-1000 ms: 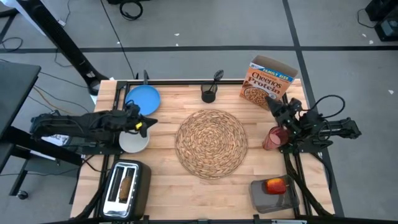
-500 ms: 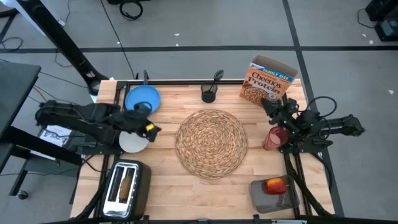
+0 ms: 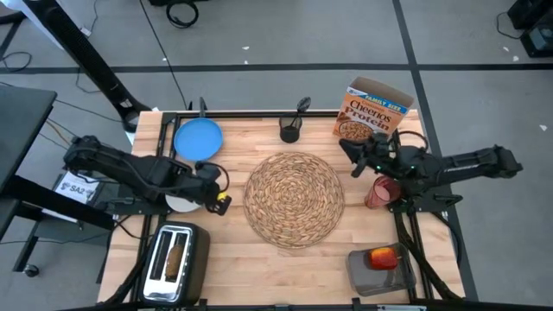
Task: Arrange a breakfast setting
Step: Put the white bowl on the brown placemat
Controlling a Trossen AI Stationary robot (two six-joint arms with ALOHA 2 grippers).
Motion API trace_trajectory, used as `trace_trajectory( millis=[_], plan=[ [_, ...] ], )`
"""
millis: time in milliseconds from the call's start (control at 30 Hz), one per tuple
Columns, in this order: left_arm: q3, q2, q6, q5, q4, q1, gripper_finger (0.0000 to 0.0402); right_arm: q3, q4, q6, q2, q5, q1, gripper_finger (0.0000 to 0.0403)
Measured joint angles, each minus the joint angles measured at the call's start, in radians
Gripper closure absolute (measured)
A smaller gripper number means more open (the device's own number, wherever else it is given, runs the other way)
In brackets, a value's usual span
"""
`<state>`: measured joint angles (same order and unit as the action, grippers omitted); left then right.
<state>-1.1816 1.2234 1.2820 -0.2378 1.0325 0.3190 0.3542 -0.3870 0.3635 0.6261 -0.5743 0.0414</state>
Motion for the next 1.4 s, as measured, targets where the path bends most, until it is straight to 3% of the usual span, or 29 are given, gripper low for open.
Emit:
trace_trajectory(
  millis=[167, 467, 600, 733, 933, 1167, 1400],
  plan=[
    [-0.045, 0.014, 0.006, -0.045, -0.035, 0.022, 0.0400, 0.099, 0.068, -0.079, 0.100, 0.031, 0.000, 0.0356],
    [-0.071, 0.034, 0.018, -0.071, -0.039, 0.011, 0.0393, 0.222, 0.167, -0.165, 0.259, 0.184, 0.000, 0.0315],
    [-0.071, 0.049, -0.043, -0.095, -0.031, -0.016, 0.0365, 0.234, 0.176, -0.159, 0.305, 0.216, 0.000, 0.0296],
    [-0.071, 0.051, -0.068, 0.022, -0.027, -0.087, 0.0335, 0.235, 0.198, -0.158, 0.328, 0.257, 0.006, 0.0271],
    [-0.070, 0.055, -0.028, 0.085, -0.008, -0.129, 0.0277, 0.235, 0.220, -0.135, 0.331, 0.263, 0.028, 0.0223],
    [-0.071, 0.087, 0.079, 0.033, 0.207, -0.098, 0.0203, 0.235, 0.296, -0.102, 0.332, 0.260, 0.031, 0.0183],
    [-0.070, 0.092, -0.025, 0.002, 0.265, -0.200, 0.0194, 0.235, 0.284, -0.102, 0.337, 0.258, 0.027, 0.0178]
  ],
)
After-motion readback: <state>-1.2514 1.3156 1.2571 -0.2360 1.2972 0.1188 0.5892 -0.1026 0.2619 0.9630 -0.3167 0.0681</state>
